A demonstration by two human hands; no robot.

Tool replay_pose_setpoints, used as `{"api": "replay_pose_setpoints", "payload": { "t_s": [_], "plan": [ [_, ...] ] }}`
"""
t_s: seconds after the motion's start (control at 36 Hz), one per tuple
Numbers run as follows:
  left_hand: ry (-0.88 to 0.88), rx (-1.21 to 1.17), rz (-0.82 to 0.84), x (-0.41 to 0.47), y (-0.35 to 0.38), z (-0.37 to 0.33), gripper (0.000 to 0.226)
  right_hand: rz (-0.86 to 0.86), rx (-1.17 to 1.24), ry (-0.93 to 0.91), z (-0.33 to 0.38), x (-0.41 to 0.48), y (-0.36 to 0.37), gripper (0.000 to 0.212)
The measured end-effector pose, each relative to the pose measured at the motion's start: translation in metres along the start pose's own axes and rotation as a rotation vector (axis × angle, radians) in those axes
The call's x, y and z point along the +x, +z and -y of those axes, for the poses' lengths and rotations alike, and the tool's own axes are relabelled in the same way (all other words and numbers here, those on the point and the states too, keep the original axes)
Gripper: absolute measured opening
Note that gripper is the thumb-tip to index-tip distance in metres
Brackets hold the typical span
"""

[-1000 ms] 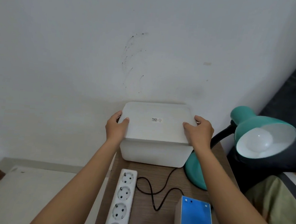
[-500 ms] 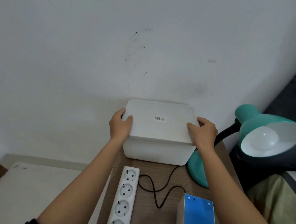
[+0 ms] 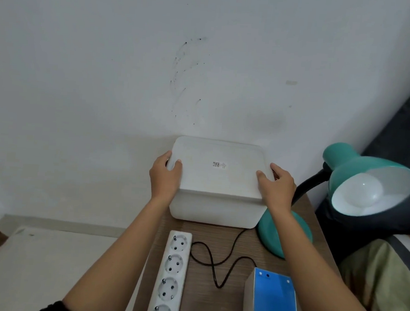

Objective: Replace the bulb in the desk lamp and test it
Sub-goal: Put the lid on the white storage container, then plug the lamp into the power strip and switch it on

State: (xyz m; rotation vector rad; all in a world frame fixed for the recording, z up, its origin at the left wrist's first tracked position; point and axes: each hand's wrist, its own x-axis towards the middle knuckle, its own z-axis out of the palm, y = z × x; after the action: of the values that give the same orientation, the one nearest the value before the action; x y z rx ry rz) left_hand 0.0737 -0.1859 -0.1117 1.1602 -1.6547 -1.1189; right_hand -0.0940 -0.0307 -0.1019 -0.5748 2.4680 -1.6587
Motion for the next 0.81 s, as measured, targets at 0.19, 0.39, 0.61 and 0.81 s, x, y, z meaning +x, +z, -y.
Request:
{"api": "replay_pose_setpoints", "payload": {
  "t_s": [0.19,0.39,0.61,0.81],
  "plan": [
    [0.081,0.185,0.057,-0.011,-0.006,-0.005,0.042,0.064,-0.001,0.004,0.002,-0.003,-0.007,0.055],
    [0.061,0.13,0.158,-0.058,-0.025,0.009,0.058,0.098,0.02,-0.018,-0.006,-0.03,-0.042,0.041],
    [0.054,0.221,0.347,-0.099,-0.038,0.031,0.051,0.117,-0.031,-0.041,-0.05,-0.067,-0.095,0.027],
    [-0.024,0.497,0.614,-0.109,-0.041,0.064,0.095,0.304,-0.172,0.164,-0.11,-0.101,-0.128,0.038]
  ]
}}
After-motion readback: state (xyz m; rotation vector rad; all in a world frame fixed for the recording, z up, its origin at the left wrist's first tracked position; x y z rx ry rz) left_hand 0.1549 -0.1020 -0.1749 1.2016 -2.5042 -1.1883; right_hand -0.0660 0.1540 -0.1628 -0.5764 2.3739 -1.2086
